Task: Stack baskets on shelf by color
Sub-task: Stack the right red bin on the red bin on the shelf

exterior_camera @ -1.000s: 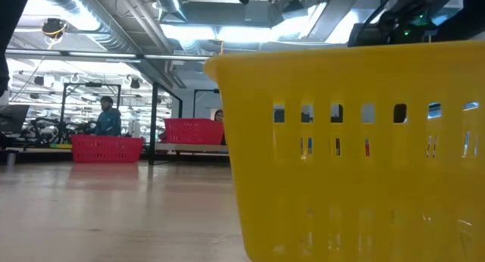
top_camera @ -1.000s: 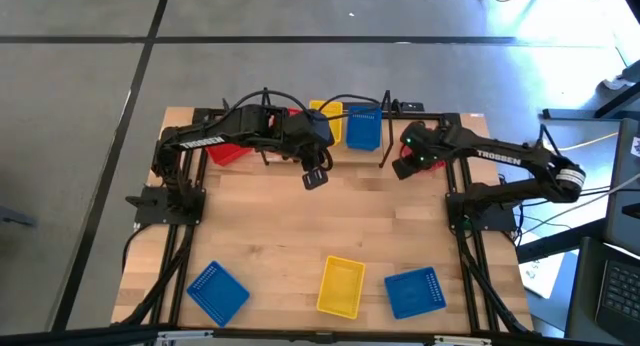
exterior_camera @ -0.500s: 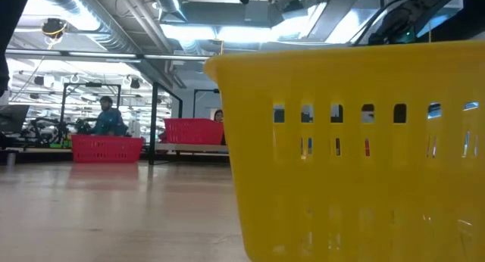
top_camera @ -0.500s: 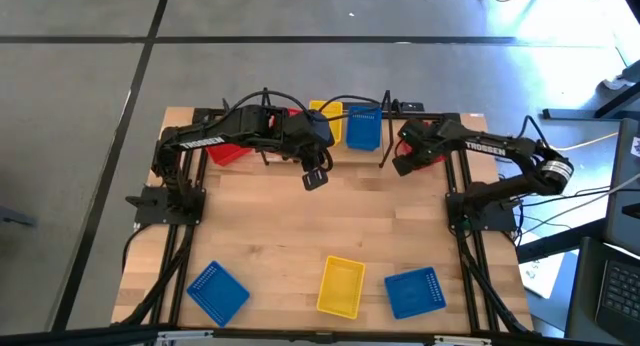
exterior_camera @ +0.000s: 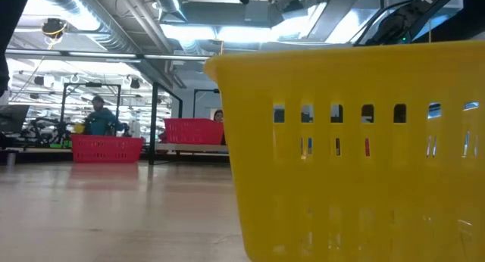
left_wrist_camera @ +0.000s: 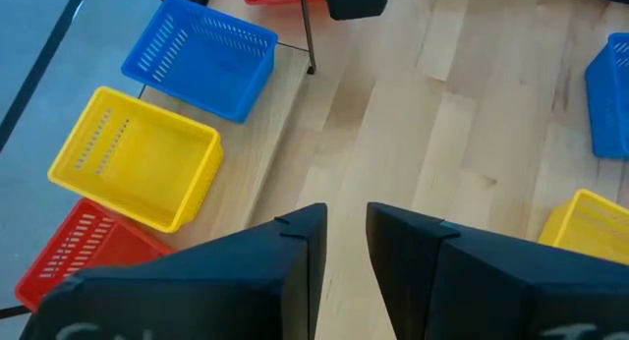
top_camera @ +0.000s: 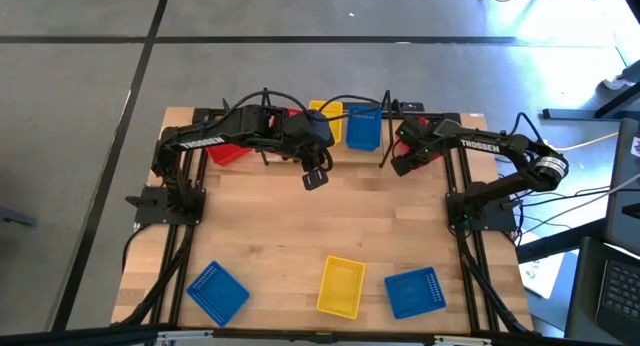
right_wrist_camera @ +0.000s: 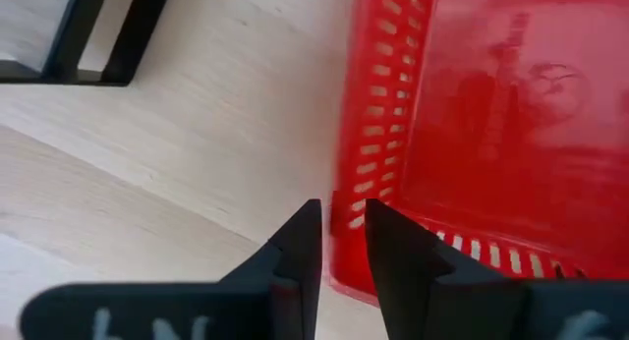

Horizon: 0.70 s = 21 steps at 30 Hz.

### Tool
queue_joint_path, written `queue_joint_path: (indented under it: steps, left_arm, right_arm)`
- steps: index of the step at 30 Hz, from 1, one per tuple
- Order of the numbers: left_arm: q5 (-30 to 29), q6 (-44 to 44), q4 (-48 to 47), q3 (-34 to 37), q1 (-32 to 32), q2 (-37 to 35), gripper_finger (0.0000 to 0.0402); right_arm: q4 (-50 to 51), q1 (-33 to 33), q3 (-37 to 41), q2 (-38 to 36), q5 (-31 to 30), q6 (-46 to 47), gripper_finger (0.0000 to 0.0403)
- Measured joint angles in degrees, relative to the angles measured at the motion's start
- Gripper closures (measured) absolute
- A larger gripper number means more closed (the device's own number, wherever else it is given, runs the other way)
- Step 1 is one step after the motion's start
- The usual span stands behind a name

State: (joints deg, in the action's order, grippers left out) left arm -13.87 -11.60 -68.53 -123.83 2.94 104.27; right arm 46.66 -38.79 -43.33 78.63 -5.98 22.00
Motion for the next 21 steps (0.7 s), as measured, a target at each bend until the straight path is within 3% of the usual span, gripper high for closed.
queue_joint_path:
  steps: [16, 21]
  left_arm:
    - [0.0, 0.1, 0.0, 0.0, 0.0, 0.0, 0.0335]
    - [0.0, -0.1, 0.0, 0.0, 0.0, 0.0, 0.0335]
  right_arm:
    - [-0.5, -2.1, 0.2, 1.6, 0.0, -3.7, 0.0326]
    - [-0.4, -3.0, 2.4, 3.9, 3.1, -4.6, 0.0361]
